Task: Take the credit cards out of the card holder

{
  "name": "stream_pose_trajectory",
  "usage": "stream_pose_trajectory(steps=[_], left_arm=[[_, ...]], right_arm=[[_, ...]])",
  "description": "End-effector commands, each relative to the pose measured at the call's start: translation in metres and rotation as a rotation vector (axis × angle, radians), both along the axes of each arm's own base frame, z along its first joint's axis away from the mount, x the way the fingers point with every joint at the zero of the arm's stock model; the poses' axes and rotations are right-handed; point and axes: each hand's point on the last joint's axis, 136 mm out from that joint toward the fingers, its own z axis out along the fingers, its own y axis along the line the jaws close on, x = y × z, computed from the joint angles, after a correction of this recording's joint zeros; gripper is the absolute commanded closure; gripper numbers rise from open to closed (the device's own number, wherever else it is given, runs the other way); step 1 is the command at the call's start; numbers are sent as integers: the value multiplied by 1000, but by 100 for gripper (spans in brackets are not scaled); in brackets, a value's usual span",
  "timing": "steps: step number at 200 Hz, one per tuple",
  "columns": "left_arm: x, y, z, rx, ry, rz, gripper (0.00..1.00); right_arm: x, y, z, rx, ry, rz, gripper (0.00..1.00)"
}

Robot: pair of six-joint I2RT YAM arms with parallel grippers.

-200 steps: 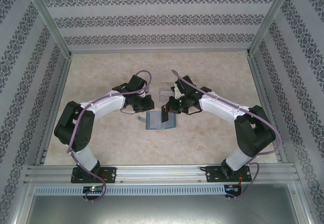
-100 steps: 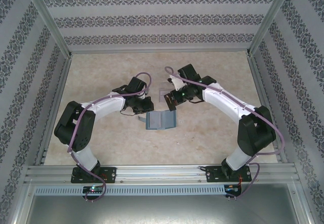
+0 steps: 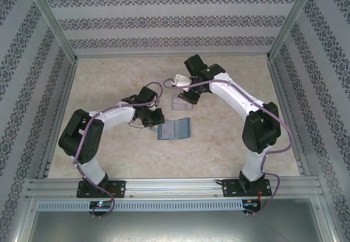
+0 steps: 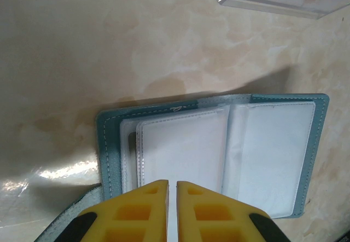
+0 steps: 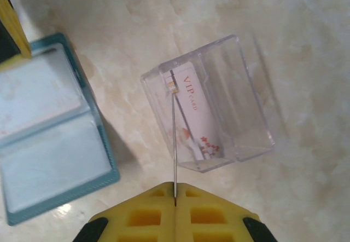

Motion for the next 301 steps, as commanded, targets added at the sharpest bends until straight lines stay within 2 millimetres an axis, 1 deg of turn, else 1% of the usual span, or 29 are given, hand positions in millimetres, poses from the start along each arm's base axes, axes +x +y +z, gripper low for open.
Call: stream_pose_trajectory(steps=[1, 40, 81, 137, 159, 178, 218, 259, 274, 279, 289, 301], left_arm=[[-5, 3, -1, 19, 7, 14, 89], [-6, 5, 1, 16, 6, 25, 88], [-7, 6, 0, 16, 10, 32, 89], [-7, 5, -2, 18, 19, 33, 89], [-6, 4, -2, 14, 22, 34, 89], [-7, 4, -3, 16, 26, 36, 89], [-8, 5, -4, 21, 35, 31, 89], [-8, 4, -7, 24, 44, 29, 89], [-9, 4, -8, 23, 47, 30, 89], [-9, 4, -8, 23, 48, 30, 89], [-9, 4, -8, 22, 47, 30, 89], [-9, 5, -8, 25, 48, 29, 89]], right_arm=[[1, -13, -6, -127, 13, 138, 100], [22, -9, -5, -185, 1, 205, 100], [40, -3, -6, -221, -12, 246, 100], [57, 8, -10, -223, -12, 293, 100], [60, 13, -16, -215, 11, 305, 100], [60, 16, -26, -216, 40, 311, 100], [59, 15, -46, -230, 87, 314, 100], [47, 16, -58, -227, 156, 332, 100], [48, 16, -62, -231, 160, 333, 100], [49, 16, -61, -233, 155, 333, 96], [54, 15, -61, -243, 133, 324, 84], [65, 15, -55, -250, 85, 294, 76]])
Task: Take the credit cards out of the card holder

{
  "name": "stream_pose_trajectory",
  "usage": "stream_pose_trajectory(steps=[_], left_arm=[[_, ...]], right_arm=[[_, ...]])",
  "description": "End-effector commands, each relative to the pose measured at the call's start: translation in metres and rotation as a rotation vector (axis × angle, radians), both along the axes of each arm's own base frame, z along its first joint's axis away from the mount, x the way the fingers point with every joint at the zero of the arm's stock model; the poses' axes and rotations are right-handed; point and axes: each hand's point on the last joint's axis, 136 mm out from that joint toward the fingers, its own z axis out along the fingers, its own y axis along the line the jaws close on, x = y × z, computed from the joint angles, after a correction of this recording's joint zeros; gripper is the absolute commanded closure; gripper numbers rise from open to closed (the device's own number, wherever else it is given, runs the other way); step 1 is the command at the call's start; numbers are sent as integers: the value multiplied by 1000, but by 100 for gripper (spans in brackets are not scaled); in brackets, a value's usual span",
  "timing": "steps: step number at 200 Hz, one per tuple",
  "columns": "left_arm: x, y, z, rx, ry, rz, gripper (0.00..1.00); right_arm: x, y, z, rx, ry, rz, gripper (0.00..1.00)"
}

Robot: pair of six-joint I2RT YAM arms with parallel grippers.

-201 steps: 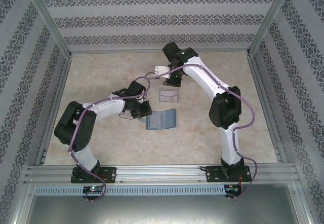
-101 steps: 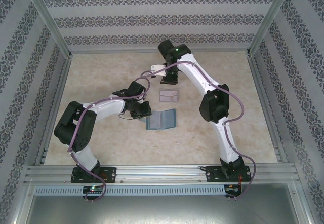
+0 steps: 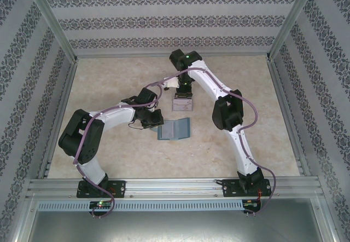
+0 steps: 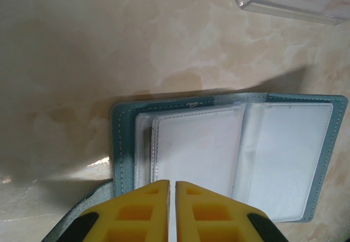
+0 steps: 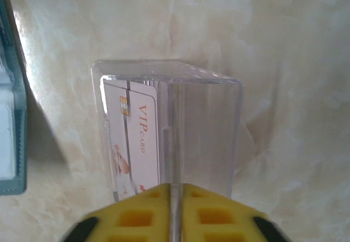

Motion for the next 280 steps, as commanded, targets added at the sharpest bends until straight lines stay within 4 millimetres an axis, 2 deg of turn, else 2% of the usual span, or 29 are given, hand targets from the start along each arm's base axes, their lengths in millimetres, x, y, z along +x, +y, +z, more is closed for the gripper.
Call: stream_pose_trajectory(steps=[1, 12, 28, 49, 65, 92, 112, 137, 205, 235, 280], left_arm=[[-5, 1, -3, 13, 25, 2, 89], [-5, 1, -3, 14, 28, 2, 89], [-4, 1, -4, 15, 28, 1, 89], [-4, 1, -4, 15, 29, 0, 89], [-4, 1, -5, 15, 30, 1, 89], [-4, 0, -4, 12, 31, -1, 89], [-3, 1, -3, 12, 26, 0, 89], [-3, -1, -3, 5, 28, -4, 89], [-4, -1, 2, -5, 25, -4, 89], [-5, 0, 1, -3, 28, 1, 89], [-6, 0, 1, -3, 29, 0, 89]], right_arm=[[13, -2, 6, 4, -44, -18, 76], [24, -2, 15, 15, -102, -39, 70], [40, -4, 27, 26, -186, -65, 67], [50, -6, 36, 32, -248, -75, 65], [53, -7, 35, 29, -259, -77, 65], [32, -4, 42, 71, -174, -66, 64], [11, 0, 47, 120, -105, -57, 56], [1, -2, 36, 115, -67, -59, 50], [7, -11, 0, 72, -21, -94, 37], [17, -15, -7, 62, -46, -116, 35], [25, -15, -7, 72, -75, -124, 34]])
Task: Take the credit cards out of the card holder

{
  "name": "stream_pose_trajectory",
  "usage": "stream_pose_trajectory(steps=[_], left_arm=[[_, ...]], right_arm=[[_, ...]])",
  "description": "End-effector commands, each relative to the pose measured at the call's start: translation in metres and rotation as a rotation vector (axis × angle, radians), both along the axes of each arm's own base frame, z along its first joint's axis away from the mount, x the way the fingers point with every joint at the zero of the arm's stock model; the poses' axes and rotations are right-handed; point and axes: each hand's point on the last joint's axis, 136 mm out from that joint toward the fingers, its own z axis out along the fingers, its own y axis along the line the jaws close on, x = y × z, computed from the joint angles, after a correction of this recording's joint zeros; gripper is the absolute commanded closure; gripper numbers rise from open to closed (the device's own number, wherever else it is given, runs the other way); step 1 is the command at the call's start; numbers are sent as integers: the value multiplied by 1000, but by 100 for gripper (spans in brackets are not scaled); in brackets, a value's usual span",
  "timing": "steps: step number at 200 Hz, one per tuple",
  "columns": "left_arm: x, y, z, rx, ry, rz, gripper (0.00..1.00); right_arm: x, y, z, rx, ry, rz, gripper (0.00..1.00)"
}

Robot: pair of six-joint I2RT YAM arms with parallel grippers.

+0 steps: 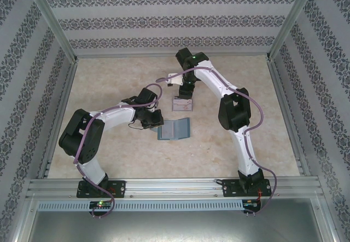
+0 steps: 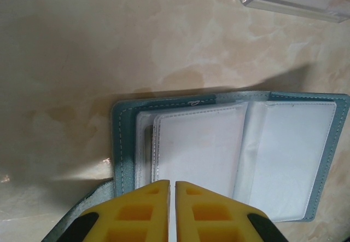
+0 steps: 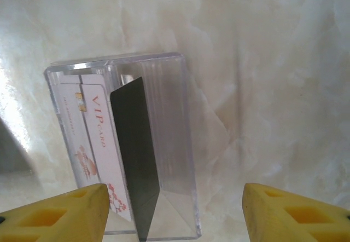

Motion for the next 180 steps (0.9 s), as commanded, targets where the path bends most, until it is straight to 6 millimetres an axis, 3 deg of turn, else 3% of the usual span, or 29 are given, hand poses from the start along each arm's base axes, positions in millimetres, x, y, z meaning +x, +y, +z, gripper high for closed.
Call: stream_pose_trajectory(steps=[1, 40, 106, 180], left_arm=[[-5, 1, 2, 0, 22, 3, 89], [-5, 0, 2, 0, 23, 3, 89], [-5, 1, 3, -1, 18, 5, 89], [-6, 1, 1, -2, 20, 7, 89]], right_arm=[[6, -3, -8, -4, -2, -24, 34], [14, -5, -9, -14, -19, -26, 34], [-9, 5, 1, 55, 73, 3, 34], [12, -3, -20, -1, 23, -42, 35]])
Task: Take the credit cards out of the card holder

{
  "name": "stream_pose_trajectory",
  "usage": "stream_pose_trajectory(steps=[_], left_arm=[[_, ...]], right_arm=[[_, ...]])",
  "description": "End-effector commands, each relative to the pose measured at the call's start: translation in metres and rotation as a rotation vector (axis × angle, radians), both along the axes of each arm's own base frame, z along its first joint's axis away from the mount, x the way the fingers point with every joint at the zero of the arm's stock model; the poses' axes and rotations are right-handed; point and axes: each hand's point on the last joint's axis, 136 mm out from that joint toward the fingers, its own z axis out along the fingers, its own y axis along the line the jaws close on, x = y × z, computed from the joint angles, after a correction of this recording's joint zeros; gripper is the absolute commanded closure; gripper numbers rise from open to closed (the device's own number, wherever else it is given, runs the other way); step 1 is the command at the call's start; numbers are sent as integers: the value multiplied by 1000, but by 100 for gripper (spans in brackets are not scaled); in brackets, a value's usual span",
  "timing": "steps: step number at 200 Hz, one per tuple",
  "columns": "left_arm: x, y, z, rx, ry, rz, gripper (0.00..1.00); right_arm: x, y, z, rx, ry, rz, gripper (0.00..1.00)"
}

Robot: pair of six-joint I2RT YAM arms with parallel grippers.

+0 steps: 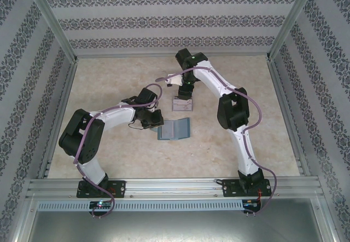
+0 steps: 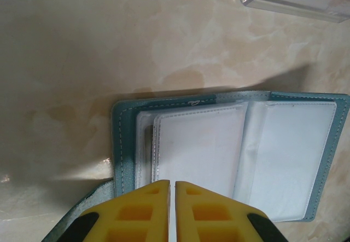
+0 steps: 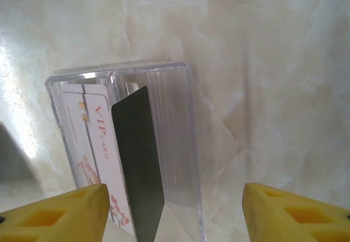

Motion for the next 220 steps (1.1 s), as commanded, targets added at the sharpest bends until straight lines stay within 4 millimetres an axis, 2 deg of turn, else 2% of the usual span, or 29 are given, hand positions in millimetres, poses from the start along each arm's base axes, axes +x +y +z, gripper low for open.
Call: stream_pose_trajectory(steps=[1, 37, 89, 152, 187, 220], left_arm=[[-6, 1, 1, -3, 22, 6, 89], [-5, 1, 3, -2, 17, 11, 90], [-5, 1, 5, -4, 13, 8, 90], [-4, 1, 8, -8, 7, 10, 90], [-5, 1, 9, -9, 5, 7, 90], [-4, 1, 8, -9, 4, 9, 90]], right_arm=[[12, -5, -9, -13, -12, -34, 34], [22, -7, -5, -22, -56, -50, 34], [40, -8, 20, -12, -176, -71, 34], [43, -5, 46, 20, -257, -79, 34], [42, -4, 45, 21, -262, -73, 34], [50, -4, 39, 10, -283, -86, 34]])
